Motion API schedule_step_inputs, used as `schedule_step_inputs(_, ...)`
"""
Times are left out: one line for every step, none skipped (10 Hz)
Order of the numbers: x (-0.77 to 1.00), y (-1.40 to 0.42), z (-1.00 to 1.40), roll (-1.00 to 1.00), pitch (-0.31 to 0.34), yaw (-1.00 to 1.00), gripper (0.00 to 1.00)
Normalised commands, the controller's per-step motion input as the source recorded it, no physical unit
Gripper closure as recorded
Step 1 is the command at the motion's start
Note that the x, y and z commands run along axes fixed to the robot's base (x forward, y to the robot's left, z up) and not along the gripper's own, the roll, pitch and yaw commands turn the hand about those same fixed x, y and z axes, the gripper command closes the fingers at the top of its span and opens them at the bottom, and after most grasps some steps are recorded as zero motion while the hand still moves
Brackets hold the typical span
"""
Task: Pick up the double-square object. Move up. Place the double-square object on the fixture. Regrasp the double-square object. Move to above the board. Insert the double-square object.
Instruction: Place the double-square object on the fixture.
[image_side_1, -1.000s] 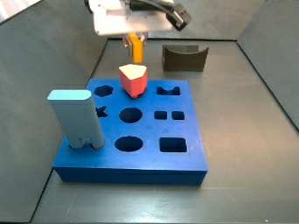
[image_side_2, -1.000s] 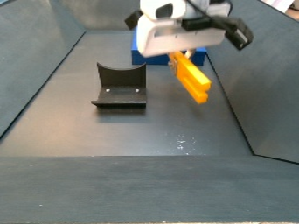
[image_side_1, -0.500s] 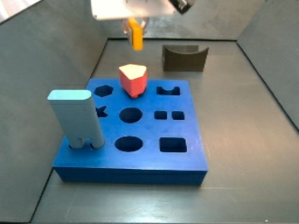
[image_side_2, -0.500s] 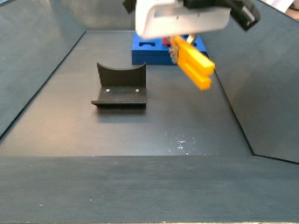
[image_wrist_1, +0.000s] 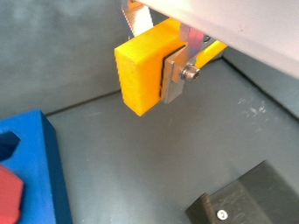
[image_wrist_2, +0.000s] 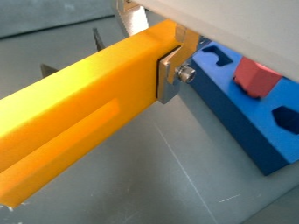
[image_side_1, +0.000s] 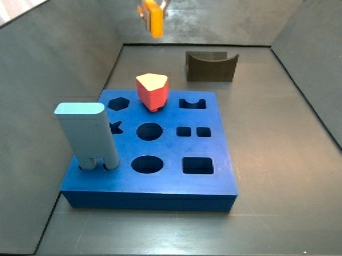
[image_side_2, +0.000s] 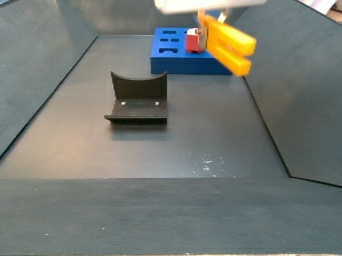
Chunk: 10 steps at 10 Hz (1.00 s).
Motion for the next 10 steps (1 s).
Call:
schedule_step_inputs(-0.02, -0.01, 0.68, -0.14, 0.034, 0.00, 1.00)
schedule_step_inputs(-0.01, 0.00, 0.54, -0.14, 0.042, -0.01, 1.00)
schedule_step_inputs(0.00, 0.00, 0.35, -0.14, 0.052, -0.02, 1.00)
schedule_step_inputs(0.00, 0.00, 0.20, -0.13, 0.057, -0.02, 1.00)
schedule_step_inputs(1.00, 0.13, 0.01, 0.00, -0.210, -1.00, 1.00)
schedule_step_inputs(1.00, 0.13, -0.01, 0.00, -0.205, -1.00, 1.00)
schedule_step_inputs(1.00, 0.13, -0.02, 0.00, -0.209, -1.00, 1.00)
schedule_step_inputs(1.00, 0.10, -0.02, 0.01, -0.139, -0.69, 1.00)
schedule_step_inputs(1.00, 0.10, -0.02, 0.02, -0.098, -0.52, 1.00)
schedule_step_inputs(1.00, 0.08, -0.03, 0.03, -0.043, -0.29, 1.00)
